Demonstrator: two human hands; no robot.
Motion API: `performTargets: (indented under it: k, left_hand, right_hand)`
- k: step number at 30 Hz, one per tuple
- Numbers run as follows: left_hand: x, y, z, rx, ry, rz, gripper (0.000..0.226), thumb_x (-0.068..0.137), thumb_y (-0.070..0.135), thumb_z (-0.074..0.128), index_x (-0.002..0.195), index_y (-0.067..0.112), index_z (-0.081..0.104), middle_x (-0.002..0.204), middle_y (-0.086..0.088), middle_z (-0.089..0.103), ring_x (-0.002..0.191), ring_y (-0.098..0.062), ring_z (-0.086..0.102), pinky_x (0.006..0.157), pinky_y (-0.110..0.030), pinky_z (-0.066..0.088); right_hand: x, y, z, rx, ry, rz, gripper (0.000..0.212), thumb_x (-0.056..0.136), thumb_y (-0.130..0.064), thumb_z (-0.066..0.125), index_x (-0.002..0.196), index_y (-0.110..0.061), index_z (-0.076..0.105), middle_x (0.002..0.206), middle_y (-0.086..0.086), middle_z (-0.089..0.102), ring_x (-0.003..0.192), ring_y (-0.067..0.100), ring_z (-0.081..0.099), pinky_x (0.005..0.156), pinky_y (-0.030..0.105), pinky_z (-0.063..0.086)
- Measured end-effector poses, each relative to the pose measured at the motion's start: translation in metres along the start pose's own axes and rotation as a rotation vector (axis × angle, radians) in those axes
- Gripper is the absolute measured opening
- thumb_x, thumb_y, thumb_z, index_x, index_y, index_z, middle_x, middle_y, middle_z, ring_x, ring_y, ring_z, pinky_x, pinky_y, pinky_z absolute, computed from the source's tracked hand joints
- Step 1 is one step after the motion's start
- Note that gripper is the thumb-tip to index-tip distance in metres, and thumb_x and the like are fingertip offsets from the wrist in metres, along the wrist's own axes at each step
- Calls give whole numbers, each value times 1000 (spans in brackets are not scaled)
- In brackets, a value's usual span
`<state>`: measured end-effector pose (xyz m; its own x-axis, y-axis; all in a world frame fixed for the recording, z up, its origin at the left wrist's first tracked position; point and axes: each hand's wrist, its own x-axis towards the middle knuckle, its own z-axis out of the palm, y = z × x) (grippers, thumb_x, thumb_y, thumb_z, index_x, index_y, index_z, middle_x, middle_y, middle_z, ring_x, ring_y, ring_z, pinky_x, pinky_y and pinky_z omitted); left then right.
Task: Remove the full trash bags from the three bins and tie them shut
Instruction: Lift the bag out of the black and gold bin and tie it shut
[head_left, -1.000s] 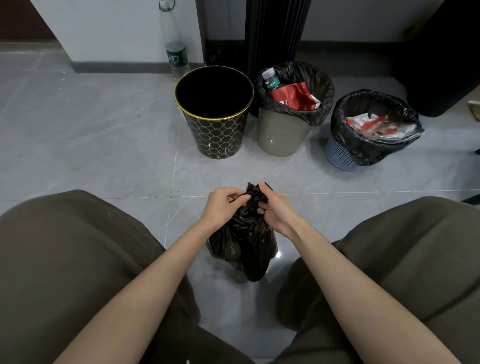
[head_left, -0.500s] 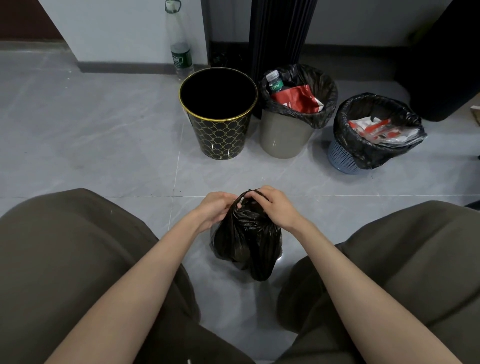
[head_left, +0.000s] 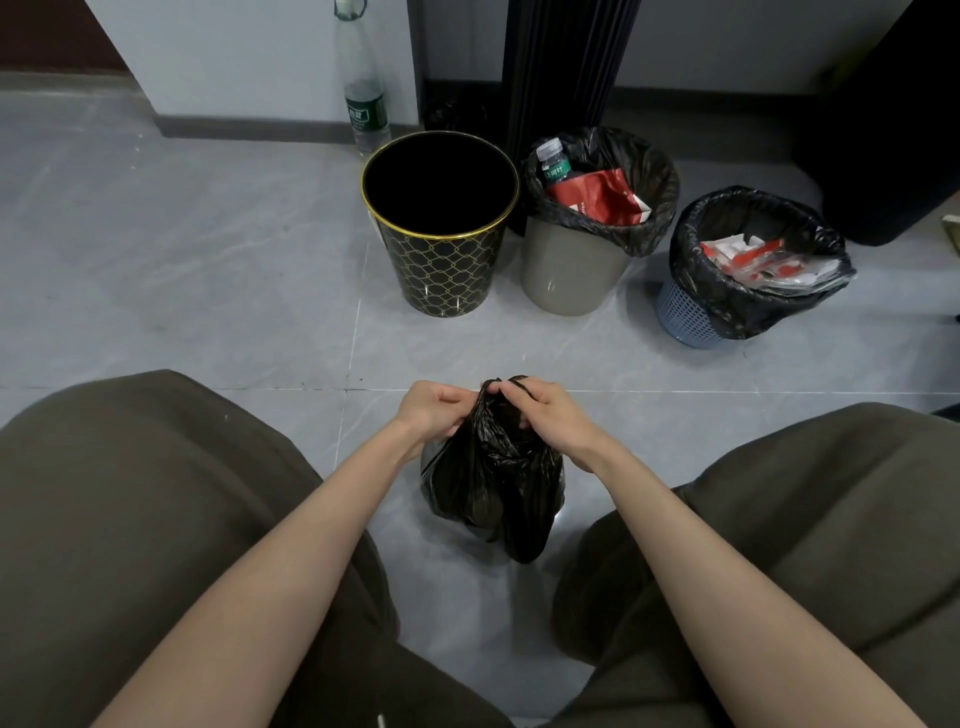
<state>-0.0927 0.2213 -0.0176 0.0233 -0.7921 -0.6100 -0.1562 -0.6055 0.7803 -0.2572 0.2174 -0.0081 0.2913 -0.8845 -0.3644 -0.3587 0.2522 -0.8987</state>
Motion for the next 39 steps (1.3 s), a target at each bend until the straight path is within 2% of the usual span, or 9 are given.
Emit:
performTargets:
  k: [4,9,13,19,24,28,31,35,39]
  left_hand:
    - [7,-1,-2,167,252,133,12,84,14,68,92,9,75,73,2,66,63,-5,58,70,-20,50]
    - [10,-13,-15,215,348,107,19,83,8,63,67,14,71,70,-9,72,68,-19,67,82,-36,57]
    - [12,-27,-31,217,487,45,21,80,7,61,64,15,71,77,-13,73,78,-26,69,85,-36,56]
    - [2,0,-3,-433,126,40,20,96,-4,36,85,10,44,108,-15,62,101,-23,60,97,-34,46]
    - [3,-4,9,-313,103,142,20,101,5,25,88,16,34,67,-2,43,56,-13,50,76,-29,50]
    - [6,-6,12,-65,106,231,21,100,7,28,85,19,36,65,2,35,53,-10,28,50,-18,30]
    - [11,-14,7,67,127,299,23,99,8,31,82,21,37,64,3,38,54,-11,31,51,-23,27]
    - [14,-24,4,79,161,263,24,98,7,30,81,22,39,66,2,40,57,-12,34,53,-25,29]
    - [12,-17,9,154,121,298,15,99,9,29,93,15,42,68,3,41,59,-11,36,57,-27,30]
  right_hand:
    - [-3,4,-4,118,77,8,24,95,-25,56,102,-10,74,105,5,71,89,7,64,81,18,51]
    - [-4,16,-15,195,191,164,39,90,-30,64,87,8,69,73,19,61,63,9,55,71,25,48]
    - [-11,28,-20,395,260,333,27,95,-23,56,98,2,67,81,11,62,55,11,53,60,20,52]
    - [-8,8,-10,551,167,223,33,103,-22,36,92,-9,64,103,8,72,91,17,68,86,26,50]
    - [-6,0,9,719,162,263,35,105,-22,29,83,-6,50,60,4,57,65,19,62,77,27,53]
    - [-6,7,16,795,201,324,29,104,-19,30,78,-12,41,43,-3,31,51,15,42,89,38,49]
    - [-7,14,10,890,328,426,26,104,-18,28,81,-12,38,35,-2,29,50,19,45,80,39,52]
    - [-5,24,4,935,446,511,27,105,-19,25,82,-15,38,38,2,28,38,17,51,95,44,47]
    - [0,15,-1,880,436,384,30,105,-20,26,77,-12,35,37,-1,28,33,13,43,76,37,50]
